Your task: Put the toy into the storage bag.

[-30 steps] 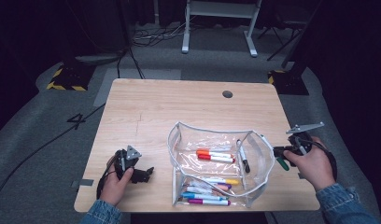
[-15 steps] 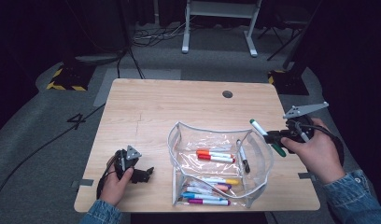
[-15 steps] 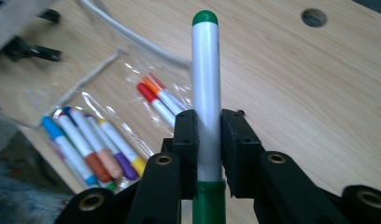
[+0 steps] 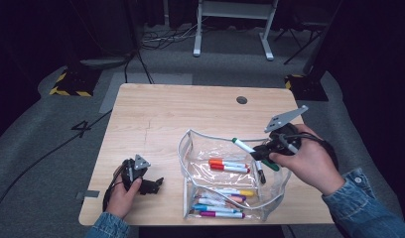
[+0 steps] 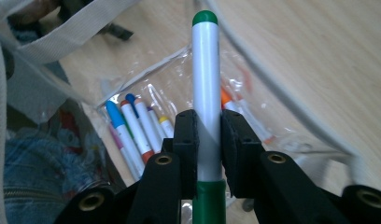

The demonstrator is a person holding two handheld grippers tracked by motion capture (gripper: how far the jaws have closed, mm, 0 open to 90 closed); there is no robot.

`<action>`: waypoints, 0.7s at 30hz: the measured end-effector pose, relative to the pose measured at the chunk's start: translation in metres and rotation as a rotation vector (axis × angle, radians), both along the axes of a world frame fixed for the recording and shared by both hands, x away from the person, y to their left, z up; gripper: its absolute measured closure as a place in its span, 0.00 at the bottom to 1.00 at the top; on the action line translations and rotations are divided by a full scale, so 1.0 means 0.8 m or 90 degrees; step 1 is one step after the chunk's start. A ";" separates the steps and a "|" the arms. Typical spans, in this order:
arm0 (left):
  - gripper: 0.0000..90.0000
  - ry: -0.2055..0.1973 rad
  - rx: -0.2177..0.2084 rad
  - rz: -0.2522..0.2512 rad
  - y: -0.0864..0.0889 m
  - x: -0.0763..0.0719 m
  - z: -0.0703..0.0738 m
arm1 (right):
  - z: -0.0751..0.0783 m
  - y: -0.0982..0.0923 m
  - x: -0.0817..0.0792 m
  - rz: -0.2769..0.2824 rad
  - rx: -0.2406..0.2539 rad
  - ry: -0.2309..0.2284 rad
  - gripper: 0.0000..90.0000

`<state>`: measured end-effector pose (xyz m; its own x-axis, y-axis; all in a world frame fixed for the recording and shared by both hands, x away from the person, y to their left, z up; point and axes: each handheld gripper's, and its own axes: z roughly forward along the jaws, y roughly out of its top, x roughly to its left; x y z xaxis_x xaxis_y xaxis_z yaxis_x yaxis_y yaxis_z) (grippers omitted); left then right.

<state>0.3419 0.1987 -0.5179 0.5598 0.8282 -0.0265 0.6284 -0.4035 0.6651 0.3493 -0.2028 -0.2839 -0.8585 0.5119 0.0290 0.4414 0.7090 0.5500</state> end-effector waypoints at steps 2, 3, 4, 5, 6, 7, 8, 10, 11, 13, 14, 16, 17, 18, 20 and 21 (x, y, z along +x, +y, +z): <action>0.00 0.000 0.001 0.001 0.000 0.000 0.000 | -0.008 0.013 -0.001 0.019 -0.012 0.013 0.86; 0.00 -0.001 0.001 0.001 0.000 0.000 0.000 | -0.013 0.019 -0.002 0.030 -0.019 0.019 0.86; 0.00 0.000 0.000 0.000 0.000 0.000 0.000 | -0.017 0.025 -0.002 0.042 -0.024 0.025 0.85; 0.00 0.000 0.000 0.000 0.000 0.000 0.000 | -0.022 0.031 -0.002 0.052 -0.028 0.032 0.86; 0.00 0.000 0.000 0.000 0.000 0.000 0.000 | -0.027 0.037 -0.003 0.061 -0.036 0.037 0.86; 0.00 0.000 0.001 0.001 0.000 0.000 0.000 | -0.031 0.042 -0.003 0.071 -0.043 0.043 0.86; 0.00 0.000 0.000 0.000 0.000 0.000 0.000 | -0.035 0.048 -0.003 0.078 -0.049 0.048 0.85; 0.00 0.000 0.000 0.000 0.000 0.000 0.000 | -0.044 0.059 -0.004 0.094 -0.064 0.055 0.85; 0.00 0.000 0.000 0.000 0.000 0.000 0.000 | -0.048 0.064 -0.005 0.101 -0.071 0.061 0.86; 0.00 0.000 0.000 0.000 0.000 0.000 0.000 | -0.057 0.073 -0.006 0.114 -0.085 0.071 0.86; 0.00 0.000 0.000 0.000 0.000 0.000 0.000 | -0.061 0.077 -0.006 0.122 -0.095 0.078 0.86; 0.00 -0.001 0.001 0.000 0.000 0.000 0.000 | -0.070 0.085 -0.007 0.134 -0.115 0.090 0.85; 0.00 -0.009 -0.001 0.007 -0.001 0.000 -0.001 | -0.075 0.089 -0.007 0.140 -0.126 0.096 0.85; 0.00 -0.009 -0.001 0.007 -0.001 0.000 -0.001 | -0.079 0.093 -0.007 0.145 -0.137 0.103 0.85; 0.00 -0.009 -0.001 0.007 -0.001 0.000 -0.001 | -0.088 0.099 -0.007 0.154 -0.155 0.112 0.85; 0.00 -0.009 -0.001 0.007 -0.001 0.000 -0.001 | -0.092 0.102 -0.006 0.160 -0.163 0.116 0.85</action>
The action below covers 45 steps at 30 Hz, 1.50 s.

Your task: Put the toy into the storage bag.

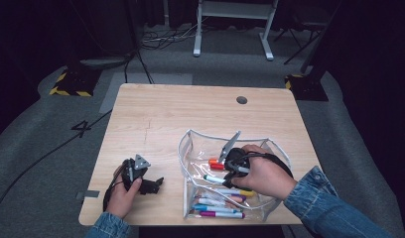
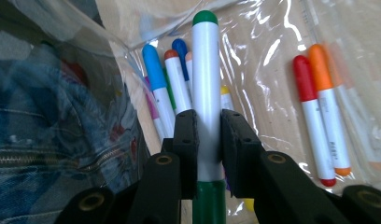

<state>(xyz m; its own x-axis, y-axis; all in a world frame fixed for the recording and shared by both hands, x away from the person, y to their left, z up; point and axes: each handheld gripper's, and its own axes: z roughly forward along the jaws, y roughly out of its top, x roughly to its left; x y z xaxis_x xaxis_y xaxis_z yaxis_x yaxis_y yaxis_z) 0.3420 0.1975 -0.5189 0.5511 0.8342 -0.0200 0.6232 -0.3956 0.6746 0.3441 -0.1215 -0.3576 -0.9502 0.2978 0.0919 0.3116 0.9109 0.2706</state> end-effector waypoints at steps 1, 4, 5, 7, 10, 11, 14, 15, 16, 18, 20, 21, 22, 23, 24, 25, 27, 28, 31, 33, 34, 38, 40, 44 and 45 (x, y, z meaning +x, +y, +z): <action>0.00 0.000 0.000 0.000 0.000 0.000 0.000 | -0.004 0.003 0.000 0.001 -0.006 0.004 0.85; 0.00 0.000 0.000 0.000 0.000 0.000 0.000 | -0.014 0.009 0.000 0.015 -0.030 0.013 0.85; 0.00 0.000 0.000 0.000 0.000 0.000 0.000 | -0.017 0.011 0.000 0.019 -0.035 0.017 0.85; 0.00 0.000 0.000 0.000 0.000 0.000 0.000 | -0.022 0.015 -0.002 0.027 -0.046 0.027 0.85; 0.00 0.000 0.000 0.000 0.000 0.000 0.000 | -0.029 0.021 -0.006 0.040 -0.053 0.043 0.85; 0.00 0.000 0.000 0.000 0.000 0.000 0.000 | -0.031 0.022 -0.007 0.047 -0.055 0.052 0.85; 0.00 0.000 0.000 0.000 0.000 0.000 0.000 | -0.035 0.026 -0.009 0.063 -0.031 0.036 0.73; 0.00 0.000 0.000 0.000 0.000 0.000 0.000 | -0.034 0.026 -0.009 0.066 -0.028 0.025 0.72; 0.00 0.000 0.000 0.000 0.000 0.000 0.000 | -0.032 0.025 -0.010 0.061 -0.021 0.020 0.69; 0.00 0.000 0.000 0.000 0.000 0.000 0.000 | -0.026 0.022 -0.008 0.047 0.011 0.003 0.61; 0.00 0.000 0.000 0.000 0.000 0.000 0.000 | -0.017 0.017 -0.005 0.040 0.033 -0.028 0.58; 0.00 0.000 0.000 0.000 0.000 0.000 0.000 | -0.011 0.014 -0.004 0.032 0.044 -0.040 0.57; 0.00 0.000 0.000 0.000 0.000 0.000 0.000 | -0.005 0.010 -0.003 0.021 0.058 -0.048 0.56; 0.00 0.000 0.000 0.000 0.000 0.000 0.000 | 0.001 0.006 -0.001 0.011 0.073 -0.054 0.56; 0.00 0.000 0.000 0.000 0.000 0.000 0.000 | 0.008 0.002 0.000 0.001 0.088 -0.065 0.56; 0.00 0.000 0.000 0.000 0.000 0.000 0.000 | 0.015 -0.003 0.002 -0.007 0.100 -0.078 0.55; 0.00 0.000 0.000 0.000 0.000 0.000 0.000 | 0.029 -0.013 0.006 -0.026 0.119 -0.101 0.56; 0.00 0.000 0.000 0.000 0.000 0.000 0.000 | 0.035 -0.019 0.008 -0.037 0.129 -0.114 0.56; 0.00 0.000 0.000 0.000 0.000 0.000 0.000 | 0.055 -0.039 0.015 -0.073 0.154 -0.142 0.57; 0.00 0.000 0.000 0.000 0.000 0.000 0.000 | 0.069 -0.055 0.019 -0.099 0.168 -0.162 0.58; 0.00 0.000 0.000 0.000 0.000 0.000 0.000 | 0.075 -0.063 0.021 -0.113 0.175 -0.171 0.58; 0.00 0.000 0.000 0.000 0.000 0.000 0.000 | 0.095 -0.104 0.031 -0.177 0.204 -0.199 0.58; 0.00 0.000 0.000 0.000 0.000 0.000 0.000 | 0.101 -0.125 0.035 -0.209 0.213 -0.212 0.58; 0.00 0.000 0.000 0.000 0.000 0.000 0.000 | 0.106 -0.168 0.042 -0.270 0.228 -0.231 0.59; 0.00 0.000 0.000 0.000 0.000 0.000 0.000 | 0.106 -0.178 0.043 -0.286 0.227 -0.236 0.59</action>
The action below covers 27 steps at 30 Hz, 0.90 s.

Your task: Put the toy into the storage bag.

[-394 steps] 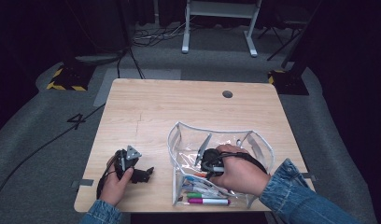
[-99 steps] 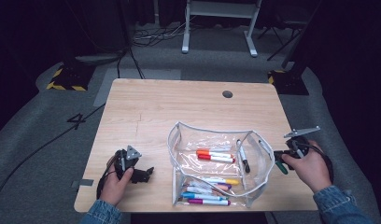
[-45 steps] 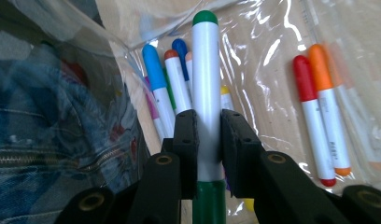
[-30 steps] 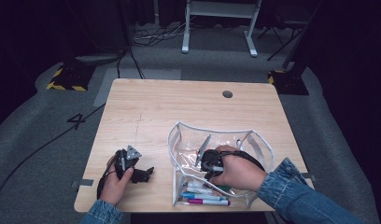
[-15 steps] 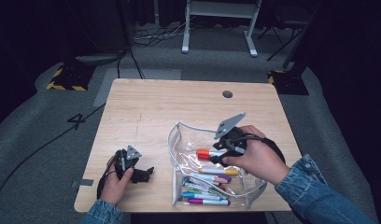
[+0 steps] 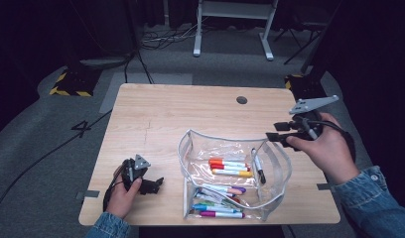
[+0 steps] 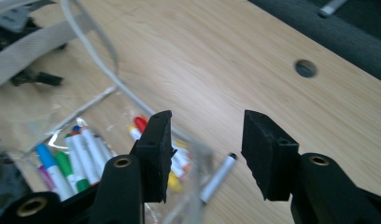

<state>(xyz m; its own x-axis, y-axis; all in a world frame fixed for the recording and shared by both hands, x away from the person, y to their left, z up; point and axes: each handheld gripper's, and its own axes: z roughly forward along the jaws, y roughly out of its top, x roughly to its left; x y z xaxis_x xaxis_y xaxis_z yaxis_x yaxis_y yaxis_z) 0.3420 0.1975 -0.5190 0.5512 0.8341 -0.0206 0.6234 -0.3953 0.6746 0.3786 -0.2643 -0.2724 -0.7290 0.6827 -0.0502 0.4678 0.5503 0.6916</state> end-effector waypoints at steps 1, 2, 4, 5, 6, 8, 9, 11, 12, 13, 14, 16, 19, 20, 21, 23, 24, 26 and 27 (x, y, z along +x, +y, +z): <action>0.00 0.000 0.000 0.000 0.000 0.000 0.000 | 0.000 -0.010 0.002 -0.014 -0.002 -0.002 0.60; 0.00 0.000 0.000 0.000 0.000 0.000 0.000 | 0.000 -0.020 0.004 -0.028 -0.004 -0.004 0.61; 0.00 0.001 -0.001 0.001 0.000 0.000 0.000 | -0.003 -0.038 0.008 -0.053 0.003 -0.005 0.61; 0.00 0.001 -0.001 0.001 0.000 0.000 0.000 | -0.006 -0.046 0.010 -0.065 0.005 0.000 0.61; 0.00 0.001 -0.001 0.001 0.000 0.000 0.000 | -0.010 -0.054 0.013 -0.074 0.005 0.005 0.61; 0.00 0.000 -0.001 0.001 0.000 0.000 0.000 | -0.023 -0.066 0.018 -0.092 0.008 0.025 0.59; 0.00 0.001 -0.001 0.001 0.000 0.000 0.000 | -0.032 -0.070 0.021 -0.097 0.008 0.033 0.58; 0.00 0.001 -0.001 0.001 0.000 0.000 0.000 | -0.050 -0.077 0.027 -0.108 0.012 0.050 0.56; 0.00 0.001 -0.001 0.001 0.000 0.000 0.000 | -0.061 -0.080 0.030 -0.112 0.014 0.060 0.55; 0.00 0.001 -0.001 0.001 0.000 0.000 0.000 | -0.071 -0.081 0.033 -0.113 0.020 0.070 0.54; 0.00 0.001 -0.001 0.001 0.000 0.000 0.000 | -0.082 -0.082 0.035 -0.117 0.026 0.080 0.53; 0.00 0.001 -0.001 0.001 0.000 0.000 0.000 | -0.103 -0.082 0.039 -0.118 0.032 0.100 0.52; 0.00 0.001 -0.001 0.001 0.000 0.000 0.000 | -0.134 -0.078 0.043 -0.114 0.030 0.125 0.50; 0.00 0.001 -0.001 0.001 0.000 0.000 0.000 | -0.143 -0.077 0.044 -0.111 0.030 0.133 0.50; 0.00 0.001 -0.001 0.001 0.000 0.000 0.000 | -0.152 -0.075 0.045 -0.109 0.034 0.138 0.49; 0.00 0.000 0.000 0.000 0.000 0.000 0.000 | -0.170 -0.071 0.046 -0.102 0.039 0.149 0.49; 0.00 0.000 0.000 0.000 0.000 0.000 0.000 | -0.178 -0.068 0.047 -0.099 0.042 0.156 0.48; 0.00 0.001 -0.001 0.001 0.000 0.000 0.000 | -0.195 -0.064 0.048 -0.089 0.044 0.165 0.47; 0.00 0.000 0.001 0.000 0.000 0.000 0.000 | -0.203 -0.062 0.048 -0.081 0.046 0.167 0.47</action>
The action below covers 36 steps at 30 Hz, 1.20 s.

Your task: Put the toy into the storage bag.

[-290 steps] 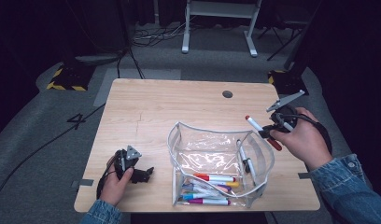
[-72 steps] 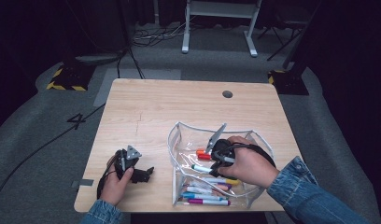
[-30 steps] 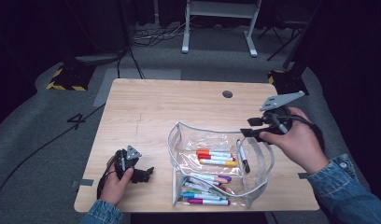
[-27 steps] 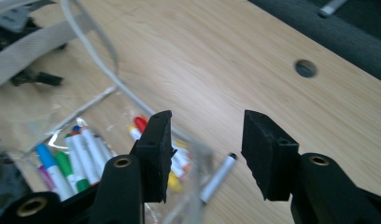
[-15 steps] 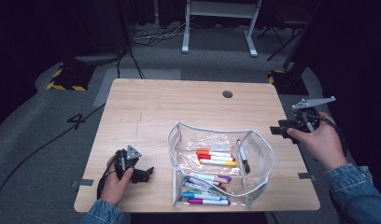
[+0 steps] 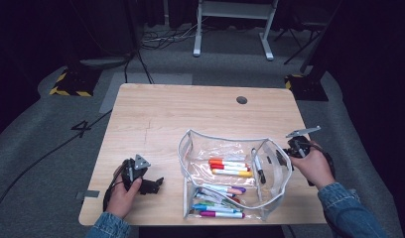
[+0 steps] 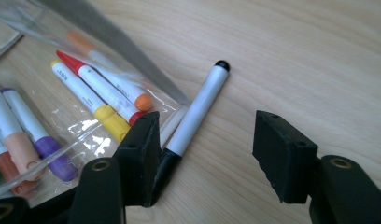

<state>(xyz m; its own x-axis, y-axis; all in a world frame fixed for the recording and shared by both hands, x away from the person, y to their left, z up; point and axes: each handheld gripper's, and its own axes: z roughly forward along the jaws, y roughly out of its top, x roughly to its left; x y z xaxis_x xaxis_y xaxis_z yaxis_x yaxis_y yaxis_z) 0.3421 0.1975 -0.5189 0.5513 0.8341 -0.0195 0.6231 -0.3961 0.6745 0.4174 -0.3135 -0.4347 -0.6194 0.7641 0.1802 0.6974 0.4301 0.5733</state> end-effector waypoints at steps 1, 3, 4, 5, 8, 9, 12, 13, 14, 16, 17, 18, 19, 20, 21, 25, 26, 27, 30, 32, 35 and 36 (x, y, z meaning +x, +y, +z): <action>0.00 0.000 0.000 0.000 0.000 0.000 0.000 | -0.007 0.003 0.000 0.003 0.005 0.003 0.46; 0.00 0.000 0.000 0.000 0.000 0.000 0.000 | -0.020 0.007 0.001 0.007 0.008 0.015 0.46; 0.00 0.001 -0.001 0.001 0.000 0.000 0.000 | -0.025 0.010 0.001 0.007 0.010 0.018 0.46; 0.00 0.001 -0.002 0.001 0.000 0.000 0.000 | -0.030 0.012 0.002 0.008 0.011 0.020 0.46; 0.00 0.000 -0.001 0.001 0.000 0.000 0.000 | -0.044 0.018 0.004 0.018 0.013 0.030 0.47; 0.00 0.001 -0.002 0.001 0.000 0.000 0.000 | -0.048 0.021 0.004 0.022 0.011 0.034 0.47; 0.00 0.001 -0.001 0.000 0.000 0.000 0.000 | -0.056 0.026 0.006 0.033 -0.009 0.032 0.51; 0.00 0.001 -0.001 0.000 0.000 0.000 0.000 | -0.058 0.026 0.007 0.035 -0.020 0.028 0.54; 0.00 0.001 -0.002 0.001 0.000 0.000 0.000 | -0.058 0.026 0.007 0.030 -0.031 0.028 0.63; 0.00 0.000 -0.001 0.000 0.000 0.000 0.000 | -0.058 0.025 0.006 0.026 -0.065 0.032 0.75; 0.00 0.000 -0.001 0.000 0.000 0.000 0.000 | -0.058 0.023 0.007 0.027 -0.081 0.023 0.82; 0.00 0.000 0.000 0.000 0.000 0.000 0.000 | -0.058 0.021 0.007 0.021 -0.088 0.023 0.85; 0.00 0.001 -0.001 0.000 0.000 0.000 0.000 | -0.058 0.019 0.008 0.013 -0.089 0.024 0.86; 0.00 0.001 -0.002 0.001 0.000 0.000 0.000 | -0.058 0.017 0.008 0.006 -0.091 0.023 0.86; 0.00 0.001 -0.002 0.001 0.000 0.000 0.000 | -0.057 0.015 0.009 0.001 -0.093 0.025 0.86; 0.00 0.001 -0.002 0.001 0.000 0.000 0.000 | -0.052 0.010 0.007 -0.007 -0.090 0.032 0.86; 0.00 0.000 0.000 0.000 0.000 0.000 0.000 | -0.048 0.009 0.007 -0.005 -0.089 0.031 0.86; 0.00 0.000 0.000 0.000 0.000 0.000 0.000 | -0.043 0.009 0.006 -0.005 -0.085 0.029 0.86; 0.00 0.001 -0.002 0.001 0.000 0.000 0.000 | -0.023 0.006 0.002 -0.005 -0.079 0.019 0.86; 0.00 0.000 0.000 0.000 0.000 0.000 0.000 | -0.007 0.005 -0.001 -0.003 -0.072 0.010 0.86; 0.00 0.001 -0.002 0.001 0.000 0.000 0.000 | 0.020 0.004 -0.006 0.006 -0.066 -0.006 0.86; 0.00 0.001 -0.001 0.000 0.000 0.000 0.000 | 0.030 0.004 -0.008 0.008 -0.067 -0.011 0.86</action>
<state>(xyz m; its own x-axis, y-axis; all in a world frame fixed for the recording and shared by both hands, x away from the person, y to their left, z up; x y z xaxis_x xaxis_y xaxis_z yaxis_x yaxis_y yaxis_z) 0.3420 0.1974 -0.5190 0.5508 0.8343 -0.0214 0.6238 -0.3945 0.6747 0.4113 -0.3104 -0.4107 -0.6319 0.7700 0.0887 0.6815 0.4974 0.5368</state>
